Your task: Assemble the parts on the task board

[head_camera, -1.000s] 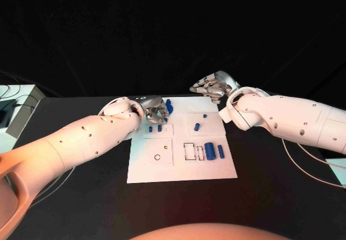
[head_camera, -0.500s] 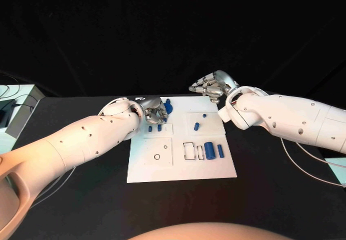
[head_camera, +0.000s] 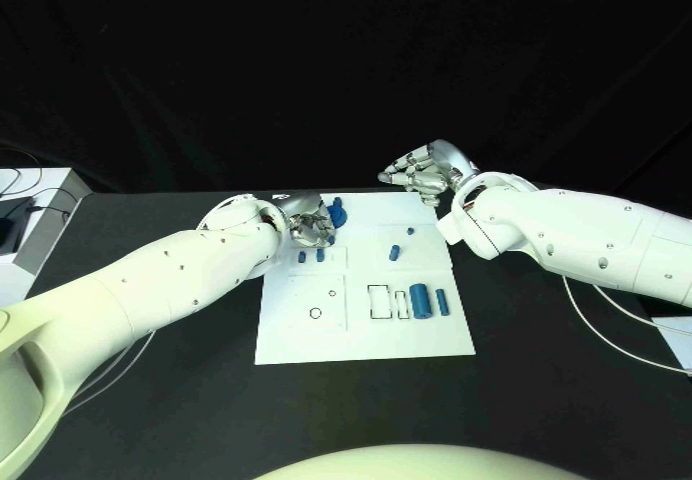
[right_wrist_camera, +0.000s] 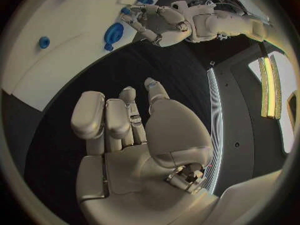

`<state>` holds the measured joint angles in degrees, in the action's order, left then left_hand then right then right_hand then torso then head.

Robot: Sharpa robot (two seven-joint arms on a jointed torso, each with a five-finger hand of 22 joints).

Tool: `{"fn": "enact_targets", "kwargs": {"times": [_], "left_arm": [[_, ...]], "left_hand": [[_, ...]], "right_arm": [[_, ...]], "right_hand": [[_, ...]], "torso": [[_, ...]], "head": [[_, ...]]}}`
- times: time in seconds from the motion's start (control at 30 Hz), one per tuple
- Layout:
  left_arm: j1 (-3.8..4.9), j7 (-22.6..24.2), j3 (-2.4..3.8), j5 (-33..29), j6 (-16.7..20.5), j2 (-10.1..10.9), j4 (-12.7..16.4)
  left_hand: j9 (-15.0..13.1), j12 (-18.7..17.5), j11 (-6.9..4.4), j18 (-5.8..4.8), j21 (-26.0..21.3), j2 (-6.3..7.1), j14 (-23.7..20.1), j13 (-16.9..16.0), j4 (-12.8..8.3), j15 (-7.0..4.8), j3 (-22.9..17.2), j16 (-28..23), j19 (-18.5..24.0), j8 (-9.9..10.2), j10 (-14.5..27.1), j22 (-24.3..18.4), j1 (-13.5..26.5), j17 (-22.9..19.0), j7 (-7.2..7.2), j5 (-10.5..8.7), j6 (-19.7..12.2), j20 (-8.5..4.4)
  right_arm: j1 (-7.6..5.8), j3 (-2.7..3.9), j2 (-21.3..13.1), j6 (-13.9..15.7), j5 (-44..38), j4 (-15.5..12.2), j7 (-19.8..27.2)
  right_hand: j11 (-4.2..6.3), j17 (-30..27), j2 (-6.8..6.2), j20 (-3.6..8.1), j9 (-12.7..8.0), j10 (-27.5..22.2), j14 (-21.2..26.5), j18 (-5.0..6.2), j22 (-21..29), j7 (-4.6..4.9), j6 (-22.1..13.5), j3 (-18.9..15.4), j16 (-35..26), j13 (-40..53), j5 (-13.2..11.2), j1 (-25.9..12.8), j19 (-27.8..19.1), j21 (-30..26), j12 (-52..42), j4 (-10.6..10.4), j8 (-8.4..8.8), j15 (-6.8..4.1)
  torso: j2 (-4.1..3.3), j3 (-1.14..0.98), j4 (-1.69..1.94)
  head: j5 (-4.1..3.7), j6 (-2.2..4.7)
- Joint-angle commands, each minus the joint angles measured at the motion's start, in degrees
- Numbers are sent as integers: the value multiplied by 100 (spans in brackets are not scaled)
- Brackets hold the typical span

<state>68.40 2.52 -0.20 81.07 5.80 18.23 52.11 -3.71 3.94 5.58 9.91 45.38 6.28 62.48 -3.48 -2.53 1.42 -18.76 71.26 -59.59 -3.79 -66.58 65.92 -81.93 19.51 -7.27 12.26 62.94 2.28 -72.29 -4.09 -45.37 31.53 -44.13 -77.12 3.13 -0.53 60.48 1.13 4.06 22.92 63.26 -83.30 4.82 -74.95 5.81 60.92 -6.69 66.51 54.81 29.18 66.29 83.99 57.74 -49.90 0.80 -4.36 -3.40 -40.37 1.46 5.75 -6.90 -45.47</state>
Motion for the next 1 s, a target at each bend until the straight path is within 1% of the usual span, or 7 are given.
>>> {"fn": "enact_targets", "kwargs": {"times": [0.03, 0.2, 0.33, 0.43, 0.53, 0.83, 1.0], "left_arm": [[-6, 67, -2, -69, -93, -24, -1], [-6, 86, -3, -113, -46, -40, -18], [-6, 88, -3, -147, -40, -49, -20], [-7, 83, -3, -158, -65, -50, -13], [-7, 73, -4, -163, -98, -48, 2], [-7, 48, -5, -164, -202, -42, 40], [-7, 22, -6, -132, -255, -43, 60]], "left_hand": [[3, -30, -19, 109, -1, -23, 48, 0, -12, -13, -39, -40, -46, 17, -80, 9, 54, -9, -1, -23, 56, 9], [4, -45, -59, 110, 27, -66, 156, -1, -31, -48, -73, -51, -88, 20, -201, 33, 46, -4, 12, -22, 173, -19], [12, -52, -44, 109, 26, -31, 191, 2, -34, -43, -107, -83, -101, 30, -162, 37, 78, -1, -1, -21, -26, -22], [12, -53, -37, 110, 16, 4, 198, 2, -37, -39, -125, -102, -104, 30, -133, 33, 91, 3, 4, -23, -94, -20], [20, -55, -32, 111, 10, 36, 203, 3, -39, -35, -129, -109, -108, 37, -106, 31, 103, 10, 34, -24, -225, -19], [18, -54, 11, 107, -17, 103, 185, 3, -58, -7, -132, -132, -101, 32, 25, 26, 101, 26, 66, -23, -398, -12], [15, -53, 27, 110, -22, 110, 171, 3, -70, 4, -133, -133, -98, 26, 72, 27, 86, 32, 102, -23, -394, -7]], "right_arm": [[0, 4, 3, -59, -70, -13, 22], [-2, 4, 3, -63, -76, -18, 24], [-3, 4, 3, -61, -81, -21, 24], [-3, 4, 4, -60, -83, -21, 25], [-3, 4, 3, -58, -83, -21, 25], [-4, 4, -5, -58, -87, -21, 23], [-4, 4, -7, -61, -88, -19, 23]], "right_hand": [[15, 3, 50, 28, 5, -20, 21, 50, -751, 5, 30, -2, -13, -9, 22, 0, 209, 6, -25, 30, 2, -19], [19, 5, 45, 31, 14, -16, 21, 48, -750, -1, 44, -6, -14, -11, 23, -8, 208, 4, -38, 35, -2, -23], [19, 5, 45, 31, 14, -16, 21, 48, -750, -1, 44, -6, -14, -11, 23, -8, 208, 4, -38, 35, -2, -23], [19, 5, 45, 31, 14, -16, 21, 48, -750, -1, 44, -6, -14, -11, 23, -8, 208, 4, -38, 35, -2, -23], [19, 5, 45, 31, 14, -16, 21, 48, -750, -1, 44, -6, -14, -11, 23, -8, 208, 4, -38, 35, -2, -23], [22, 7, 49, 35, 22, -15, 19, 47, -750, -4, 47, -4, -14, -15, 25, -4, 208, 6, -43, 42, -2, -26], [22, 7, 49, 35, 22, -15, 19, 47, -750, -4, 47, -4, -14, -15, 25, -4, 208, 6, -43, 42, -2, -26]], "torso": [[-6, 0, -4], [-3, 2, 2], [-4, 3, 0], [-3, 1, -5], [-1, -1, -7], [0, 1, -2], [-1, -1, -3]], "head": [[2, 1], [5, -3], [4, -7], [8, -5], [10, -4], [-4, -3], [-9, -3]]}}
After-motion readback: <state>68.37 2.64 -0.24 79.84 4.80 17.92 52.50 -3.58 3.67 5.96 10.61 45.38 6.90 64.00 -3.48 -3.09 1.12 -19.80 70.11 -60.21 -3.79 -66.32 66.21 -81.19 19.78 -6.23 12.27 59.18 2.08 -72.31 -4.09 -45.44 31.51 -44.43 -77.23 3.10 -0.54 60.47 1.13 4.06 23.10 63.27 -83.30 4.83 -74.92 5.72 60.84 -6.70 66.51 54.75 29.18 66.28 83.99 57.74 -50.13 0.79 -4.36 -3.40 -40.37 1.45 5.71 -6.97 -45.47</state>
